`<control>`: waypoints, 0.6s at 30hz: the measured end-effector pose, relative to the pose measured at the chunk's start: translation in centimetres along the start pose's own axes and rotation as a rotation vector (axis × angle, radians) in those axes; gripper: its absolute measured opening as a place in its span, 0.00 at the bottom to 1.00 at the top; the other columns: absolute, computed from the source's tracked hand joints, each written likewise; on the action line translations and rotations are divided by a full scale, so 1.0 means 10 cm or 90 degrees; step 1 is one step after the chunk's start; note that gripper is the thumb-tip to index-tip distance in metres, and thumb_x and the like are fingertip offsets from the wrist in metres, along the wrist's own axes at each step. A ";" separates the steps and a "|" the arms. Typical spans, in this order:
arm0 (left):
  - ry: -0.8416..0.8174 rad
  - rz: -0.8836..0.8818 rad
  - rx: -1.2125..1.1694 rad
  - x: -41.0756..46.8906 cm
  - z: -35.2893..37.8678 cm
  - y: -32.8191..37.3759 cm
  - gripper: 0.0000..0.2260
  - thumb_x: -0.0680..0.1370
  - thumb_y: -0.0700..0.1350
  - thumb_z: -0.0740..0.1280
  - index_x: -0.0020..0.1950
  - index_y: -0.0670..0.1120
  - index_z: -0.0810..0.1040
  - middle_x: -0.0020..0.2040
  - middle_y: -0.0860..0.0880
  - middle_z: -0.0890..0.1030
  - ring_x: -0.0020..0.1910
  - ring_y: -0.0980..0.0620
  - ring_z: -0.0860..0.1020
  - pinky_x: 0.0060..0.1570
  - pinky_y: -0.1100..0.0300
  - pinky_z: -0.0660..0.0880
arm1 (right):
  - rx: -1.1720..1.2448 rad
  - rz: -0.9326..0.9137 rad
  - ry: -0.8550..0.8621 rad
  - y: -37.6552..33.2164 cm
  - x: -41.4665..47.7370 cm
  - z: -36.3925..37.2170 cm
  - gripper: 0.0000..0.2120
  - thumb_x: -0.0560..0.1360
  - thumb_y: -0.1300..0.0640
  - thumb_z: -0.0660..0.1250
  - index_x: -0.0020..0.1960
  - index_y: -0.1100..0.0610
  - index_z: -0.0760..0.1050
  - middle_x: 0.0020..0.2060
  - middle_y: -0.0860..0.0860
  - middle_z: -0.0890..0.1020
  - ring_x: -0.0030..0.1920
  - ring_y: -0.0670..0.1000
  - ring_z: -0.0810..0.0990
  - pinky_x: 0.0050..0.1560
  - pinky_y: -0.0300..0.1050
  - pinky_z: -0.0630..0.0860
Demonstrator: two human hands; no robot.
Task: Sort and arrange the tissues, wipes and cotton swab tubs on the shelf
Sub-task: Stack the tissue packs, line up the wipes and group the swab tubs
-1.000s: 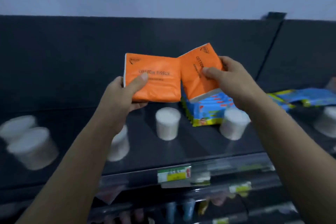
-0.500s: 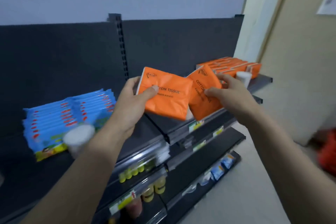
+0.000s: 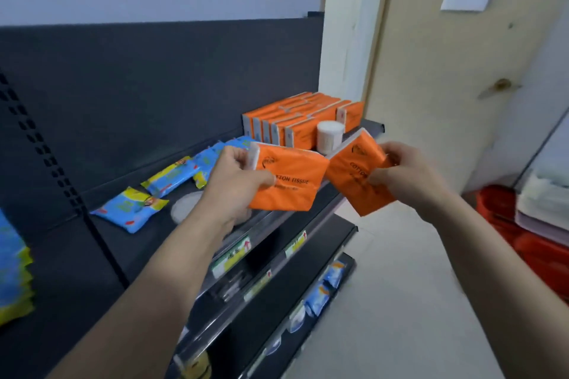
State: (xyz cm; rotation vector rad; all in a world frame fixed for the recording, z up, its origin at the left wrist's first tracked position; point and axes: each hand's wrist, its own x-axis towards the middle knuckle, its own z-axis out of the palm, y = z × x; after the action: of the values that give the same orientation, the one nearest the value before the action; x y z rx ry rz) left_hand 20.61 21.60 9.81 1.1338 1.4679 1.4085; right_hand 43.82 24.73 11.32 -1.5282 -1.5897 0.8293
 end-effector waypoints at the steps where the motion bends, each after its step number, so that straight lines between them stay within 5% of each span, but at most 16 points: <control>1: 0.000 0.005 0.002 0.15 0.10 -0.02 0.17 0.66 0.35 0.71 0.45 0.49 0.67 0.50 0.45 0.76 0.44 0.47 0.77 0.41 0.52 0.75 | -0.007 -0.001 0.010 0.04 0.14 -0.05 0.16 0.69 0.69 0.67 0.55 0.56 0.74 0.38 0.49 0.75 0.37 0.47 0.74 0.34 0.40 0.70; 5: -0.021 0.019 0.040 0.74 0.47 -0.04 0.24 0.68 0.33 0.68 0.56 0.55 0.64 0.48 0.46 0.74 0.43 0.47 0.77 0.43 0.49 0.78 | -0.040 0.004 0.026 0.10 0.77 -0.22 0.17 0.68 0.69 0.68 0.55 0.56 0.73 0.38 0.49 0.74 0.39 0.50 0.74 0.34 0.39 0.70; 15: 0.022 -0.028 0.115 1.83 1.09 -0.07 0.17 0.68 0.35 0.72 0.52 0.48 0.73 0.44 0.48 0.73 0.35 0.52 0.74 0.31 0.60 0.72 | -0.107 -0.003 0.073 0.42 2.13 -0.52 0.18 0.68 0.61 0.71 0.57 0.55 0.73 0.47 0.54 0.78 0.48 0.56 0.78 0.51 0.55 0.77; 18: 0.078 -0.033 0.122 2.00 1.15 -0.09 0.17 0.63 0.43 0.75 0.49 0.50 0.75 0.51 0.43 0.79 0.45 0.46 0.80 0.46 0.51 0.78 | -0.144 -0.025 0.069 0.45 2.55 -0.50 0.19 0.68 0.60 0.70 0.58 0.53 0.73 0.47 0.52 0.77 0.51 0.58 0.78 0.54 0.57 0.76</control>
State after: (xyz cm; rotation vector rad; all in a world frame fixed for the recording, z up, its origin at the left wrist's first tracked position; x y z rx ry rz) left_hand 25.72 44.10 8.87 1.1331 1.7368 1.3439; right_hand 50.72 50.14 12.12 -1.6645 -1.6712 0.5497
